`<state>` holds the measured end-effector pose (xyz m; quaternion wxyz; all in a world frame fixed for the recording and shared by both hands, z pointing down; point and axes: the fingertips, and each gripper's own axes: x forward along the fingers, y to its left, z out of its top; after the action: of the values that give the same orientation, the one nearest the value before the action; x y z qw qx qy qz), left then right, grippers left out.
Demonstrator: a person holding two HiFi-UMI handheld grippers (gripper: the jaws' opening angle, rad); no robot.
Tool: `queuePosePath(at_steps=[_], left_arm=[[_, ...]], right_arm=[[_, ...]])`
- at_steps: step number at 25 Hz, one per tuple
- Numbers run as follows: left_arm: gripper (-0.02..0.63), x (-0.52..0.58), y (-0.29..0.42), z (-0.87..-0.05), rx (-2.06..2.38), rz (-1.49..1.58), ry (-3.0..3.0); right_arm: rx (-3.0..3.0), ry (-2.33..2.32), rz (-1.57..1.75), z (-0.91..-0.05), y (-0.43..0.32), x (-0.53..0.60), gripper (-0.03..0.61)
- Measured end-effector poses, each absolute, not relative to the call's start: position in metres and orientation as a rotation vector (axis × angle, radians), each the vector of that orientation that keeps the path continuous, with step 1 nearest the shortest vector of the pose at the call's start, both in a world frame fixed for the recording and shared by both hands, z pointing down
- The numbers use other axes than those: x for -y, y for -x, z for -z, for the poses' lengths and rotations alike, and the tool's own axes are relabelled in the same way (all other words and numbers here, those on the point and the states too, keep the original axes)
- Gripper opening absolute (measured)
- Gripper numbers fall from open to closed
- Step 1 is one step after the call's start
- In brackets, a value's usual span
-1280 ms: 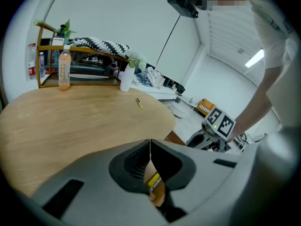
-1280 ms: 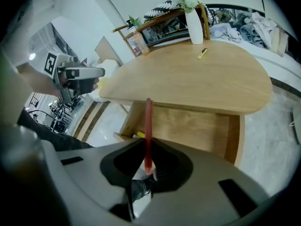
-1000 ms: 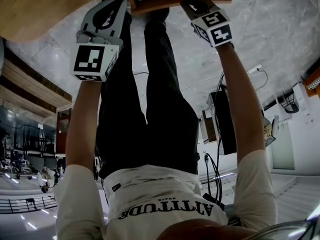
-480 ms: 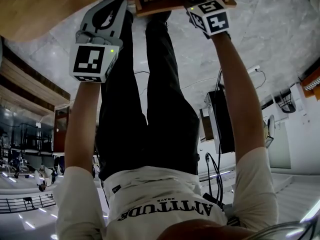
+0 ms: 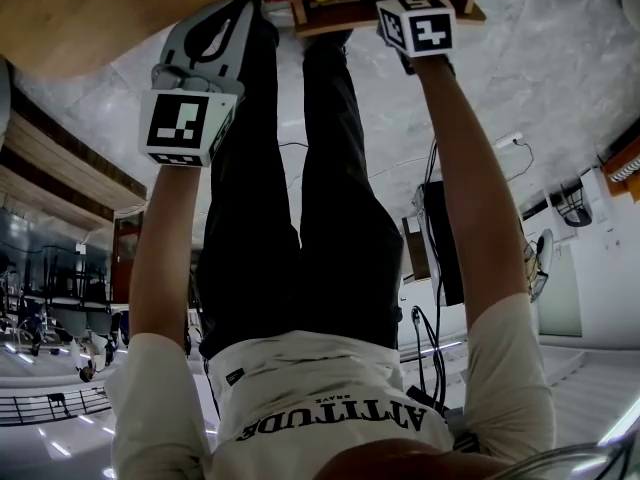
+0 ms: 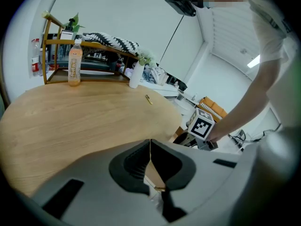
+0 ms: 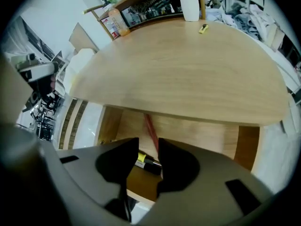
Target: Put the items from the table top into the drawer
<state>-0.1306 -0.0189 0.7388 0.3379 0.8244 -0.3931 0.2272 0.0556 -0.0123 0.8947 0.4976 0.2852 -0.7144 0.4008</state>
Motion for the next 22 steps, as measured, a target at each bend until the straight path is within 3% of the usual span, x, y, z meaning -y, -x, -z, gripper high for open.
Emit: queuePosePath(at_steps=[22], left_arm=[[0.022, 0.069, 0.135, -0.662, 0.885, -0.628, -2.341]], right_arm=[[1.876, -0.974, -0.939, -0.761, -0.041, 0.055, 0.061]])
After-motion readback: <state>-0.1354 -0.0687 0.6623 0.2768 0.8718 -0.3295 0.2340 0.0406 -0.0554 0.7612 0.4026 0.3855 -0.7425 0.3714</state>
